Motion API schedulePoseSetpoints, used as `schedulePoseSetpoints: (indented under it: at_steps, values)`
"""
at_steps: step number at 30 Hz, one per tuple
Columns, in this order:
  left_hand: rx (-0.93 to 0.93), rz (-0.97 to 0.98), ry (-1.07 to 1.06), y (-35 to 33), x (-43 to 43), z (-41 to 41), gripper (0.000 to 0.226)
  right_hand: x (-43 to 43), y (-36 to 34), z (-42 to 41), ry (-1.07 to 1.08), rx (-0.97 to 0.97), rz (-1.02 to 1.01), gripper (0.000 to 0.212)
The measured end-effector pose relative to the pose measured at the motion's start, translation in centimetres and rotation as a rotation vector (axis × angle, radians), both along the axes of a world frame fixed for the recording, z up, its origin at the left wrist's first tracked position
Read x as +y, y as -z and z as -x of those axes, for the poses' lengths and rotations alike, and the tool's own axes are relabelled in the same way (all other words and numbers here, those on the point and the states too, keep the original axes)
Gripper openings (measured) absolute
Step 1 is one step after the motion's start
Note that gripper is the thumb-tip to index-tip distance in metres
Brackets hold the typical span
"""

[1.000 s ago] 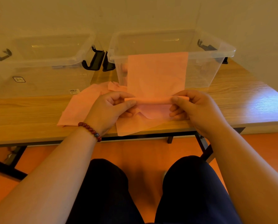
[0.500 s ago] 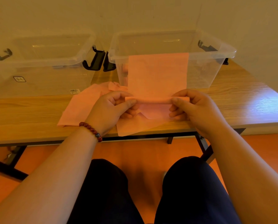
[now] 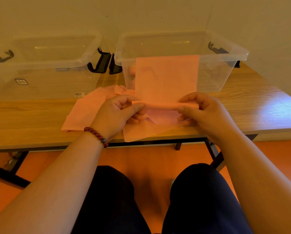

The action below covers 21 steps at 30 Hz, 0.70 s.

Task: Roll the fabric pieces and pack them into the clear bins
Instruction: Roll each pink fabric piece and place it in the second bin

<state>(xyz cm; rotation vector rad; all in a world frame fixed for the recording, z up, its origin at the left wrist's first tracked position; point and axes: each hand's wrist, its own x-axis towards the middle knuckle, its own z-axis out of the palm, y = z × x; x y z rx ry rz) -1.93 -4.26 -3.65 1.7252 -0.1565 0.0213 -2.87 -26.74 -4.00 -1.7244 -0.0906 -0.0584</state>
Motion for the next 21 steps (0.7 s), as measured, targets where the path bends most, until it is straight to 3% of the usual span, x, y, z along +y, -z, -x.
schedulePoseSetpoints:
  at_steps: [2, 7, 14, 19, 21]
  values:
    - [-0.006, -0.014, -0.006, 0.02, -0.02, -0.08, 0.01, -0.08, -0.02, 0.03, -0.003, 0.008, -0.004, 0.017]
    - [0.029, 0.029, 0.031, 0.07, 0.16, -0.08, 0.016, 0.17, -0.01, 0.06, 0.025, -0.001, -0.019, 0.002]
    - [0.0, -0.003, 0.012, 0.19, 0.13, -0.22, 0.01, 0.04, -0.25, 0.21, -0.031, 0.023, -0.03, 0.022]
    - [0.01, -0.002, 0.041, 0.17, 0.21, -0.22, 0.019, 0.17, -0.05, 0.06, 0.007, 0.009, -0.027, 0.004]
    - [-0.002, -0.012, 0.029, 0.25, 0.22, -0.25, 0.014, 0.17, -0.08, 0.05, 0.012, 0.004, -0.014, 0.005]
